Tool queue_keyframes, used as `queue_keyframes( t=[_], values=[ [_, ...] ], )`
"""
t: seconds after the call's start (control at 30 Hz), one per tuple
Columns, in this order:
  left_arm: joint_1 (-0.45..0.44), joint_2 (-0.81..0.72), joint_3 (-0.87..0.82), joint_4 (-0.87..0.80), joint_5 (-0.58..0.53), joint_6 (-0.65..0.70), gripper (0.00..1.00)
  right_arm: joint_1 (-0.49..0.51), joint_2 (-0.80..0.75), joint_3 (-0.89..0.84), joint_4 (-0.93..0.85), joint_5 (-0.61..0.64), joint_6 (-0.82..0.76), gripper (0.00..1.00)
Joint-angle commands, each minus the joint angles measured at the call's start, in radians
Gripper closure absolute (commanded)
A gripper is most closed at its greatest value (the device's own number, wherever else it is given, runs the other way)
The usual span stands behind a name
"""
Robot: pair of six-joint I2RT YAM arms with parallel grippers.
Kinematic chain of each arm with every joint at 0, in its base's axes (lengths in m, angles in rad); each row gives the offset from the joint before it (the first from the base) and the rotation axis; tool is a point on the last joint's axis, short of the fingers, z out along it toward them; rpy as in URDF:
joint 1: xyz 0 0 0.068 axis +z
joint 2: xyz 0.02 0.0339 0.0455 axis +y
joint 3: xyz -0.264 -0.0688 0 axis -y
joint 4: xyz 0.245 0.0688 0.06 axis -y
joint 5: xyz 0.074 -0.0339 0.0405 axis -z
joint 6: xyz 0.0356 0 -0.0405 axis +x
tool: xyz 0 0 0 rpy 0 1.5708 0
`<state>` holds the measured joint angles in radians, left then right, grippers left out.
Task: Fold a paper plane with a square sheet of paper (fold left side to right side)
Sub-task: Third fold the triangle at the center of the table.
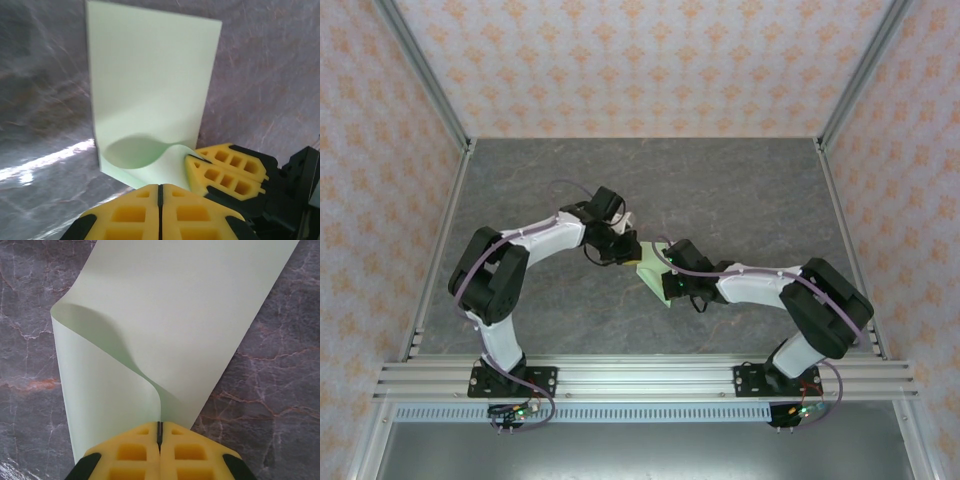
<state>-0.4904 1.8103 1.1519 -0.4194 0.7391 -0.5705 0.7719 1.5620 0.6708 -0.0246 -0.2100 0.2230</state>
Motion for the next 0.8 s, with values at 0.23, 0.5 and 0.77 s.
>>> queue_keyframes(
  t=[0.23, 0.5, 0.77],
  values=[
    [-0.082, 0.058, -0.001, 0.096, -0.002, -0.071, 0.93, 0.009, 0.054, -0.015, -0.109, -0.036, -0.022, 1.00],
    [-0.105, 0.093, 0.010, 0.096, -0.017, -0.071, 0.93, 0.009, 0.059, -0.014, -0.109, -0.036, -0.025, 1.00],
    [-0.106, 0.093, -0.015, 0.083, -0.044, -0.065, 0.93, 0.009, 0.060, -0.014, -0.109, -0.035, -0.024, 1.00]
  ],
)
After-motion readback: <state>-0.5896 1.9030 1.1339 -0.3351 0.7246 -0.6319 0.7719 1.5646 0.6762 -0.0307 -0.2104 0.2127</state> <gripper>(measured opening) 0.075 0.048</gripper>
